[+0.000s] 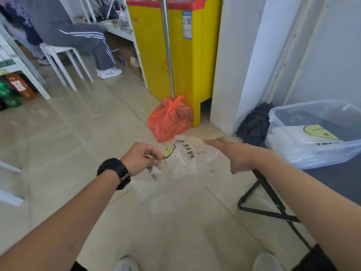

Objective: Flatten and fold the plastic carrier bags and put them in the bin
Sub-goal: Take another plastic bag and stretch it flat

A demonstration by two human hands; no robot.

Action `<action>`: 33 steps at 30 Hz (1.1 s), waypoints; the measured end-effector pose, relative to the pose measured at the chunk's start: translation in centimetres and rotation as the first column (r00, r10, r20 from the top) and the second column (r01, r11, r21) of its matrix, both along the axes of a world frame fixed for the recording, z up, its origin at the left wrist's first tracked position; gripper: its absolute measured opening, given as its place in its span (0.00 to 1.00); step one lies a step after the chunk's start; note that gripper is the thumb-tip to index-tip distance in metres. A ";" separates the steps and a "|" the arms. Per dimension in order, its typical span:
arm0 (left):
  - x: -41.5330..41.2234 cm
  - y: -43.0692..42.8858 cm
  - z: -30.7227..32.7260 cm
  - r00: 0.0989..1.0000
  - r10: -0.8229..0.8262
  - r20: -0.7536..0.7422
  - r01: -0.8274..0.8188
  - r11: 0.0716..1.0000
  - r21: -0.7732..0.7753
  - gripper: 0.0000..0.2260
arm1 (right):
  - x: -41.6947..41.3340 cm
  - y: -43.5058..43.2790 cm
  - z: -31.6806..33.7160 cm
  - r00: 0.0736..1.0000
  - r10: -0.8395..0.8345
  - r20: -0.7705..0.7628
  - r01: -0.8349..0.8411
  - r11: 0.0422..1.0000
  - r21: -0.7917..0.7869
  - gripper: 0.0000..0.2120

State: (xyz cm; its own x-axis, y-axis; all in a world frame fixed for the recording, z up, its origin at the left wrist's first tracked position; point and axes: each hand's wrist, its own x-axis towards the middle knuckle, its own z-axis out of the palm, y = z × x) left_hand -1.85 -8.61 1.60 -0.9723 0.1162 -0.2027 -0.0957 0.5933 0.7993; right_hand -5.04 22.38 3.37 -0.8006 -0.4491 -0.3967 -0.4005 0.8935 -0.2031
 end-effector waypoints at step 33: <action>-0.3 -2.4 -1.9 0.992 -0.042 -0.123 0.013 0.975 -0.224 0.30 | -1.4 3.1 4.5 0.879 -0.395 0.268 0.301 0.023 -0.953 0.04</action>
